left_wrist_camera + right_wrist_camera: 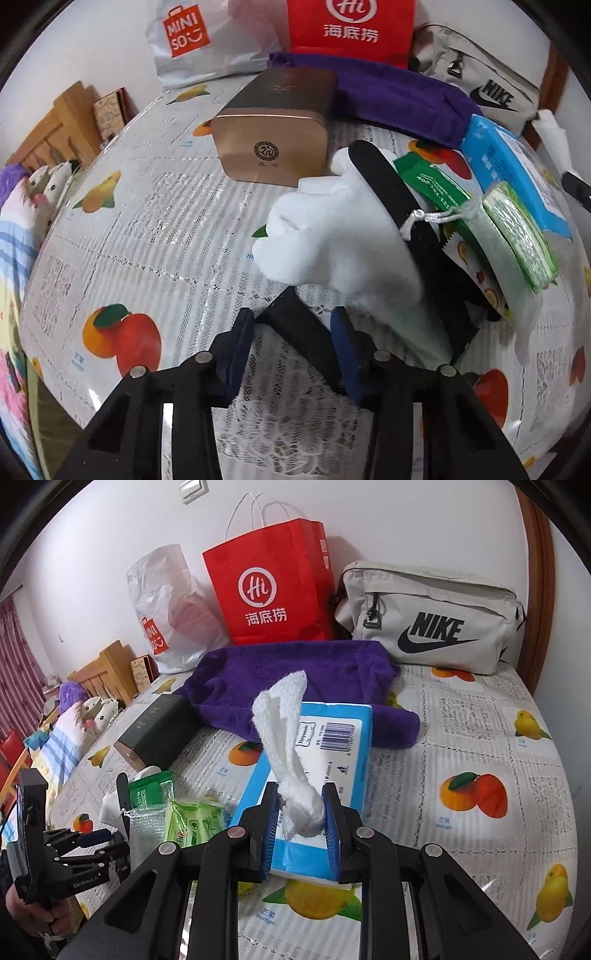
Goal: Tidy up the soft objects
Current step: 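Close the left tool on the black watch strap and lift it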
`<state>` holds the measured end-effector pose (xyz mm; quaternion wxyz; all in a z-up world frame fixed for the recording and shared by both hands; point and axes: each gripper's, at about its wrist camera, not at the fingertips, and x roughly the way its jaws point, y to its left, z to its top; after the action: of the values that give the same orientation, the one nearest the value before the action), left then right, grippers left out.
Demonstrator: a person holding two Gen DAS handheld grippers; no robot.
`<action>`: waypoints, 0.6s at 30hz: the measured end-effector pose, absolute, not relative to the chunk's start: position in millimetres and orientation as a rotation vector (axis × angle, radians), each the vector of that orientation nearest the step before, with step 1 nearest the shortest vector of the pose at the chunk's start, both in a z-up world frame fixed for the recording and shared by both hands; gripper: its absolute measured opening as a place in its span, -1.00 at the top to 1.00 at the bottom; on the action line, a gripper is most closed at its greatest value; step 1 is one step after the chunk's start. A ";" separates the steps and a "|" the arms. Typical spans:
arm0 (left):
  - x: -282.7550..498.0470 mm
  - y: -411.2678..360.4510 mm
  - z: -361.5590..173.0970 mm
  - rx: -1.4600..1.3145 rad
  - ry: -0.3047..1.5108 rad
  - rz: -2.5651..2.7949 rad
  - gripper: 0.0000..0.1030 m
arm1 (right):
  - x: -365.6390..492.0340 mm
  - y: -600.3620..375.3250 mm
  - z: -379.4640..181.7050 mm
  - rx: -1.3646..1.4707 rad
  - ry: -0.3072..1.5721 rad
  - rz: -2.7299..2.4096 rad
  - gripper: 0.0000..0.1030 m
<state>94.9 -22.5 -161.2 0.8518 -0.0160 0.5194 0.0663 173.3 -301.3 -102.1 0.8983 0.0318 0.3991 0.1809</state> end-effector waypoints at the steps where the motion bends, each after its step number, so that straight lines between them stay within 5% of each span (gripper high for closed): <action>1: 93.4 -20.0 -161.0 -0.039 1.089 0.132 0.30 | 173.1 -300.0 -102.1 0.064 0.826 0.378 0.53; 18: 90.4 12.3 -152.1 -0.189 1.073 0.023 0.62 | 162.7 -291.5 -89.8 0.048 0.826 0.328 0.53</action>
<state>90.4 12.3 -152.1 0.8551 -0.0901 0.5104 0.0108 162.7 -291.5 -89.8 0.9026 0.0231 0.3996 0.1586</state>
